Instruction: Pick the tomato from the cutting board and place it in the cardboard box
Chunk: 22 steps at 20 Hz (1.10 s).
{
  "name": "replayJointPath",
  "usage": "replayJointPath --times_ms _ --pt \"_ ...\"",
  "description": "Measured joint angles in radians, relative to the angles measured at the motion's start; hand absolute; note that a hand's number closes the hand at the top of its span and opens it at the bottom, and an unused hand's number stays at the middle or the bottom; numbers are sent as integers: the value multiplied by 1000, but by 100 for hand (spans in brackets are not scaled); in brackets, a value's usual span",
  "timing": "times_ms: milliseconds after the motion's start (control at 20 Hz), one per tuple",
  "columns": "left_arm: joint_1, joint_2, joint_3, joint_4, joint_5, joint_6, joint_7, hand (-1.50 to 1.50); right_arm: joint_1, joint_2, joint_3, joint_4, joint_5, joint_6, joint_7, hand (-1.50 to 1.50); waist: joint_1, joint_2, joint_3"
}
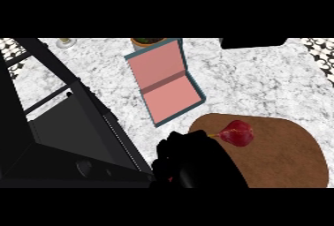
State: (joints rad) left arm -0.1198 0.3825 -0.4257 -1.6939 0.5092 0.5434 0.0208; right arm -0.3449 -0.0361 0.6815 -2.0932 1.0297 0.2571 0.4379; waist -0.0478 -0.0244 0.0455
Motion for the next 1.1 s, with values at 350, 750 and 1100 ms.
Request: replayJointPath --times_ms 350,750,1100 --pt "-13 -3 -19 -2 -34 18 -1 0 -81 28 -105 -33 -43 57 62 150 17 9 -1" --pt "-31 -8 -43 -3 -25 54 -36 0 -190 35 -225 42 -127 63 96 150 40 20 -4" --pt "-40 -10 -56 1 -55 62 -44 0 -312 34 -305 190 -125 44 96 150 52 27 -4"
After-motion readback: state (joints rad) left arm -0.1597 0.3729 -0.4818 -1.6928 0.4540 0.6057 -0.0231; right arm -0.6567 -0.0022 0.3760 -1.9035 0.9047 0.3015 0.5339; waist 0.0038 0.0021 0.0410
